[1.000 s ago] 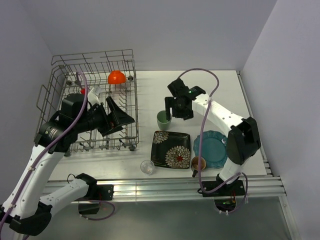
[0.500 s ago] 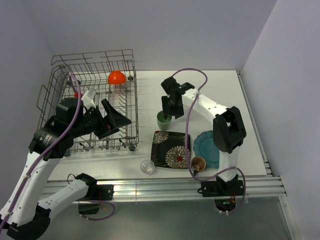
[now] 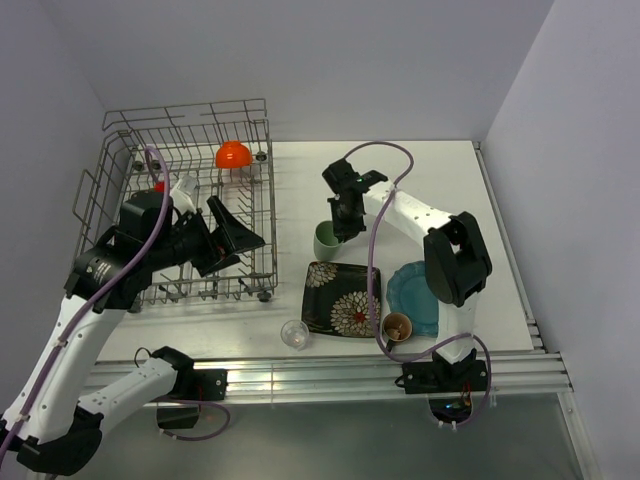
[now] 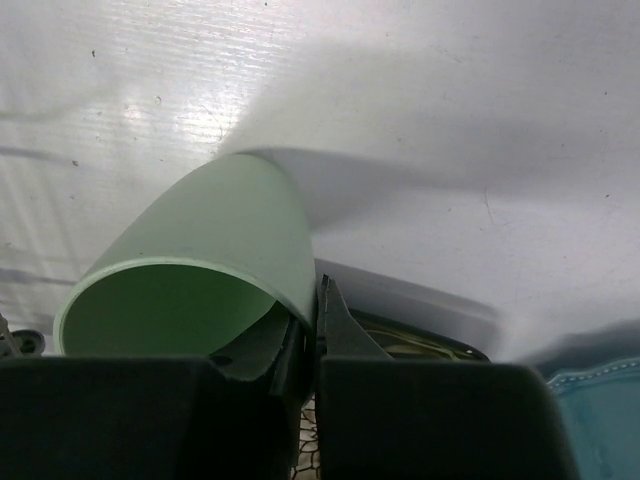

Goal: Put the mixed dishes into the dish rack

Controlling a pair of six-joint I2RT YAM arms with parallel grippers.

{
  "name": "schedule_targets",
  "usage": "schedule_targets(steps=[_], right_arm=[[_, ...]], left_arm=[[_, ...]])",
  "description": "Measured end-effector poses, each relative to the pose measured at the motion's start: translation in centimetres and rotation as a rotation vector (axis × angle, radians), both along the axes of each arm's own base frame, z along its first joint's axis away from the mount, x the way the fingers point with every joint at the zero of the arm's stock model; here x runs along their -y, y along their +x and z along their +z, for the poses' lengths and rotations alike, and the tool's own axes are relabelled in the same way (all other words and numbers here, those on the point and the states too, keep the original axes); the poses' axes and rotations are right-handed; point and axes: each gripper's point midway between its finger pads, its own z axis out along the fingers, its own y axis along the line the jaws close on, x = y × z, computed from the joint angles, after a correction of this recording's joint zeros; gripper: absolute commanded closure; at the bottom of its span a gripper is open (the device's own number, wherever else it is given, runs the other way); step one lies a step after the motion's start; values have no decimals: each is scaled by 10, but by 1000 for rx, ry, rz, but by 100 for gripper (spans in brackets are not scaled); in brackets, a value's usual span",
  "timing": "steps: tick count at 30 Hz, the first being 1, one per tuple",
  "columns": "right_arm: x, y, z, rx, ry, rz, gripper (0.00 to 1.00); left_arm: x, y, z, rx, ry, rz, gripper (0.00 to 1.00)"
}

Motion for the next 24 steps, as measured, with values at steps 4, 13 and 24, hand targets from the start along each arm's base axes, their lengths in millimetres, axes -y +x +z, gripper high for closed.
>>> schedule_targets(steps=[4, 13, 24], right_arm=[[1, -1, 2, 9, 5, -3, 100], [-5, -23, 116, 172, 269, 14, 100], [-37, -112, 231, -3, 926, 137, 100]], left_arm=[[2, 1, -1, -9, -1, -7, 8], [20, -10, 10, 16, -142, -95, 4], [44, -17, 35, 86, -331, -234, 1]])
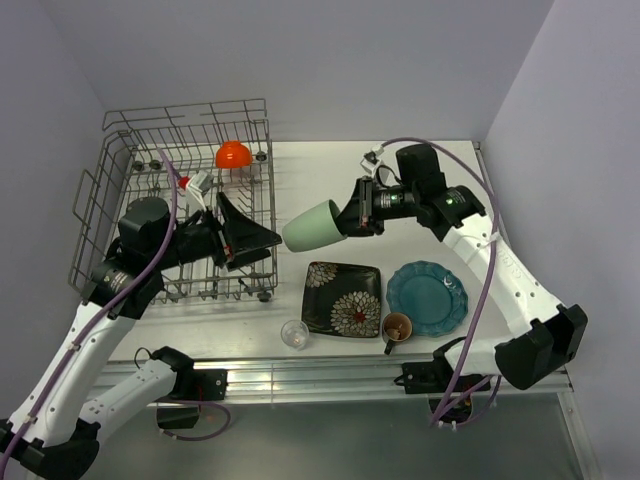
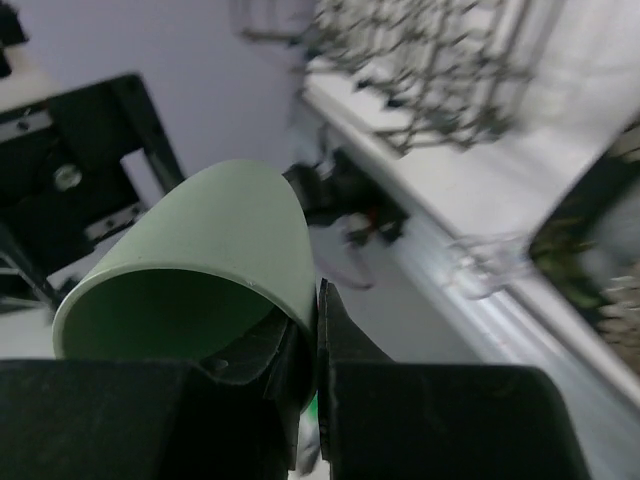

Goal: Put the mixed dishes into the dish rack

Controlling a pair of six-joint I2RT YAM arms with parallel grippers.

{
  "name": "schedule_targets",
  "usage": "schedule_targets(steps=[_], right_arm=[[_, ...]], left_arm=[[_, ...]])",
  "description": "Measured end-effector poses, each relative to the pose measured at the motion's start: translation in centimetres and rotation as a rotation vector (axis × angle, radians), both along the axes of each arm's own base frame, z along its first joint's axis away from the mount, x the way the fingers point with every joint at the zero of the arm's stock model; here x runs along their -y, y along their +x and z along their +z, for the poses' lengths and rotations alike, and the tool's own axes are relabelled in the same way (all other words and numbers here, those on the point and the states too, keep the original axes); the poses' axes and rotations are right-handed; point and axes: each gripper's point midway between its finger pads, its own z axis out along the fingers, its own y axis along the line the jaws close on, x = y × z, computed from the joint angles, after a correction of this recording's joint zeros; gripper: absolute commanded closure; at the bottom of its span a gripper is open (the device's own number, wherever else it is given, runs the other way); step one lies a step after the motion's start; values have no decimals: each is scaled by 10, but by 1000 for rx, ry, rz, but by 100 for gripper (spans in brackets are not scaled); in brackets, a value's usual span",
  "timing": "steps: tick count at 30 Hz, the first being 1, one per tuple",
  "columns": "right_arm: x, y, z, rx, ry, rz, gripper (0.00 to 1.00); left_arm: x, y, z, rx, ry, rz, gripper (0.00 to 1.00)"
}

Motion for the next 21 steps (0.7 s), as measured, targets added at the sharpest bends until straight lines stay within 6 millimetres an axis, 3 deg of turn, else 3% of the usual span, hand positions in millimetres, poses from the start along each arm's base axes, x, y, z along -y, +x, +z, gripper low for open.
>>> schedule_targets(steps=[5, 14, 21], right_arm=[[-12, -25, 10, -151, 157, 78, 100], [-21, -42, 59, -159, 345, 156, 100], [-33, -48, 71, -180, 418, 199, 100]], left_arm=[[6, -1, 19, 68, -71, -41, 1], [13, 3, 25, 81, -104, -75, 1], [17, 1, 38, 108, -149, -112, 1]])
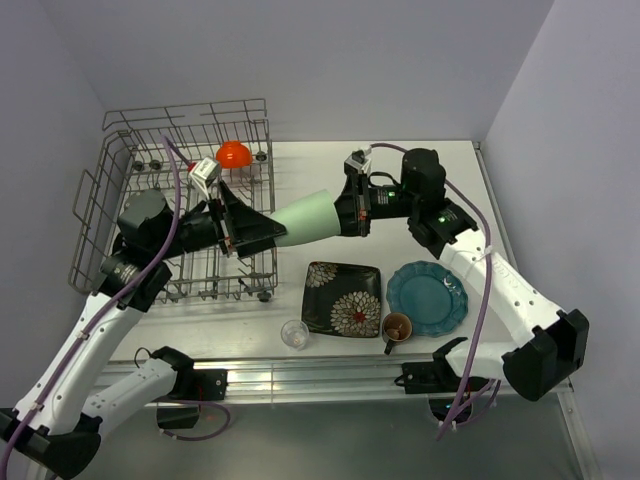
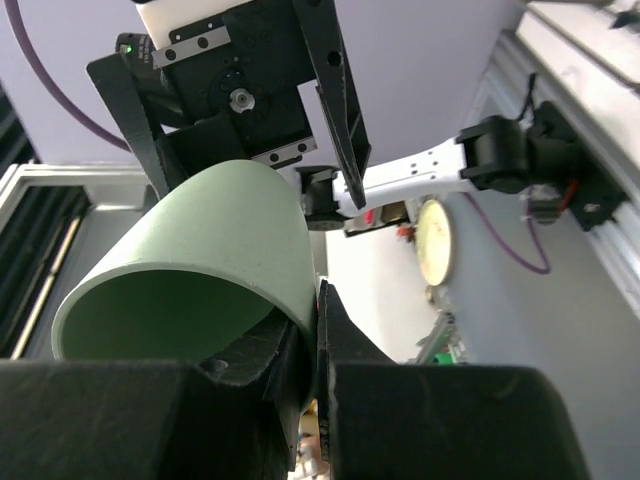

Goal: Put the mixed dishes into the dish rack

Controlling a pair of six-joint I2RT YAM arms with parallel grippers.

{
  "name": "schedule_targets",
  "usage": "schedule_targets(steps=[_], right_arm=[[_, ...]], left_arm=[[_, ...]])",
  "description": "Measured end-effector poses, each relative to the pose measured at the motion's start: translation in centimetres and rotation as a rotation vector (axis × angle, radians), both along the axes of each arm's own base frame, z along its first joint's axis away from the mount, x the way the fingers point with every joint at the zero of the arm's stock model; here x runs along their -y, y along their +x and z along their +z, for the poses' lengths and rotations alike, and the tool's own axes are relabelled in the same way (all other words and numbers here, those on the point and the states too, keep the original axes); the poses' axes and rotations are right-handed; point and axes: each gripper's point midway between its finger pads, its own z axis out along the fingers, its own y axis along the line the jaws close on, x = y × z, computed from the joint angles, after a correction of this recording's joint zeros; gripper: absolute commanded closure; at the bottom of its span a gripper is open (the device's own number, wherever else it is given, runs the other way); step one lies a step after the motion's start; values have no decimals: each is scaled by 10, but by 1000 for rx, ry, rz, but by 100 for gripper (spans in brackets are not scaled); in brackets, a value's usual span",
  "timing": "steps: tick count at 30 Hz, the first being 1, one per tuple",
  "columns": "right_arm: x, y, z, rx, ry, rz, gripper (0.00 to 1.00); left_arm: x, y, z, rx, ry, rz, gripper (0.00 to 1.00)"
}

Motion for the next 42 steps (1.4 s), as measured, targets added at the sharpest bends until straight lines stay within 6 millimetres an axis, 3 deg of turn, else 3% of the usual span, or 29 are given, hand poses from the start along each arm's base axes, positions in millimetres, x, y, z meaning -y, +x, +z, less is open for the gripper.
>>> schedule_targets(steps=[8, 13, 16, 17, 19, 21, 22, 24, 27, 30, 36, 42], right_arm=[[-12, -1, 8, -20, 52, 36, 100], [-20, -3, 4, -34, 52, 64, 100], [-25, -4, -1, -47, 44, 75, 100], [-26, -3, -2, -51, 42, 77, 100], [-27, -2, -4, -47, 42, 78, 99], [-27, -2, -5, -47, 42, 78, 81], [-27, -2, -6, -47, 41, 78, 49], [-28, -2, -9, -42, 34, 79, 24], [-30, 0, -19, -25, -10, 74, 16], [-28, 18, -36, -21, -105, 9, 15], [10, 61, -74, 41, -383, -219, 17], [45, 60, -118, 82, -654, -273, 19]], left_arm=[[3, 0, 11, 11, -41, -18, 2], [4, 1, 15, 12, -48, -20, 13], [5, 4, 16, 11, -43, -21, 35], [5, 4, 17, 12, -41, -23, 50], [5, 4, 16, 4, -40, -21, 62], [5, 5, 16, 3, -37, -19, 98], [5, 5, 16, 3, -36, -19, 100], [4, 8, 14, -5, -21, 3, 100], [-2, 16, 10, -22, 15, 53, 100], [-20, 30, 4, -38, 70, 161, 100], [-104, 73, -22, -131, 285, 590, 100], [-169, 88, -39, -197, 582, 873, 100]])
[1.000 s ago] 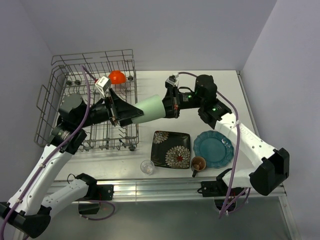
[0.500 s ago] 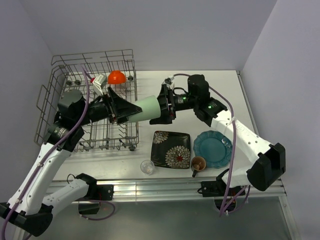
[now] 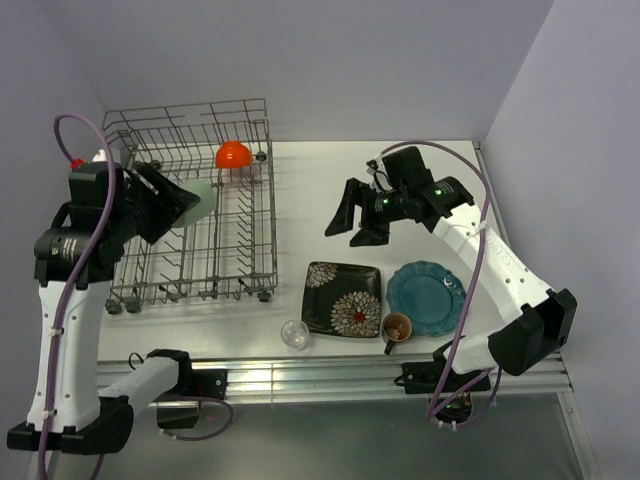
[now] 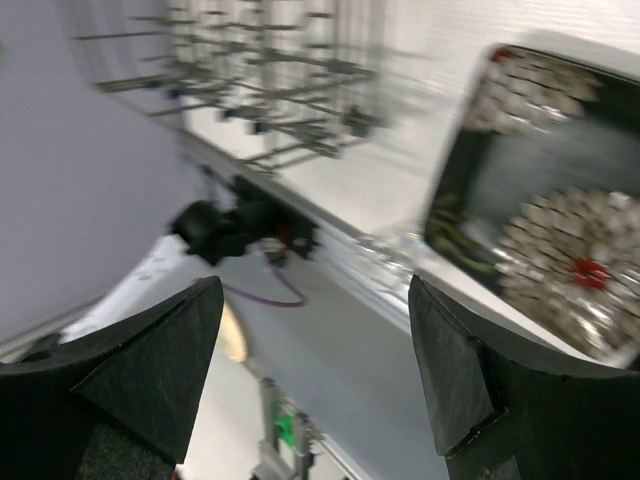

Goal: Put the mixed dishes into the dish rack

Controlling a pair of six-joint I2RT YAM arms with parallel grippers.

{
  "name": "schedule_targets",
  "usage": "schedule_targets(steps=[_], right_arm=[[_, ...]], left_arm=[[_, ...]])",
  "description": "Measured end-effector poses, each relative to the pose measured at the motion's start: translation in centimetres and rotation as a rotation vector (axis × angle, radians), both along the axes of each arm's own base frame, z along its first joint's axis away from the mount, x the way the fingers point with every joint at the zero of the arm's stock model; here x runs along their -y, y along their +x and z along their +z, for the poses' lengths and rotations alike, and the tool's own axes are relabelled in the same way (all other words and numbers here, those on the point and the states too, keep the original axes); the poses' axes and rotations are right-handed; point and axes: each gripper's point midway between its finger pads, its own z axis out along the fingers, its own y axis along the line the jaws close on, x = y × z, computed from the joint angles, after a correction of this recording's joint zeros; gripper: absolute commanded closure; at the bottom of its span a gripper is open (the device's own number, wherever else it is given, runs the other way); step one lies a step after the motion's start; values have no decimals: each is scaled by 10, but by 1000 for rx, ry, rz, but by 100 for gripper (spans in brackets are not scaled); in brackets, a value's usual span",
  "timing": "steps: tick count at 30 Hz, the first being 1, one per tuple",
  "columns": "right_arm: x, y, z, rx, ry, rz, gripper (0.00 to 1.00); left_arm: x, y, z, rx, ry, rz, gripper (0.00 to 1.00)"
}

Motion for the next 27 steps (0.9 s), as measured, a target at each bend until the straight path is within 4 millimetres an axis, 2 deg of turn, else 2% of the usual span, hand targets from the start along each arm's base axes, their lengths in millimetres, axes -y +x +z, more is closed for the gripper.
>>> schedule_targets(steps=[4, 8, 11, 19, 27], right_arm=[[21, -10, -31, -16, -135, 8, 19], [38, -22, -56, -40, -231, 27, 19], [48, -27, -69, -49, -286, 44, 19], [57, -31, -82, -36, -340, 81, 19], [60, -33, -86, -29, -355, 103, 19]], left_arm=[[-32, 6, -30, -132, 156, 96, 100], [-49, 4, -64, -289, 256, 121, 100], [-59, -2, -74, -348, 303, 137, 100], [-95, -14, -93, -452, 329, 244, 100], [-109, 3, -116, -549, 336, 261, 100]])
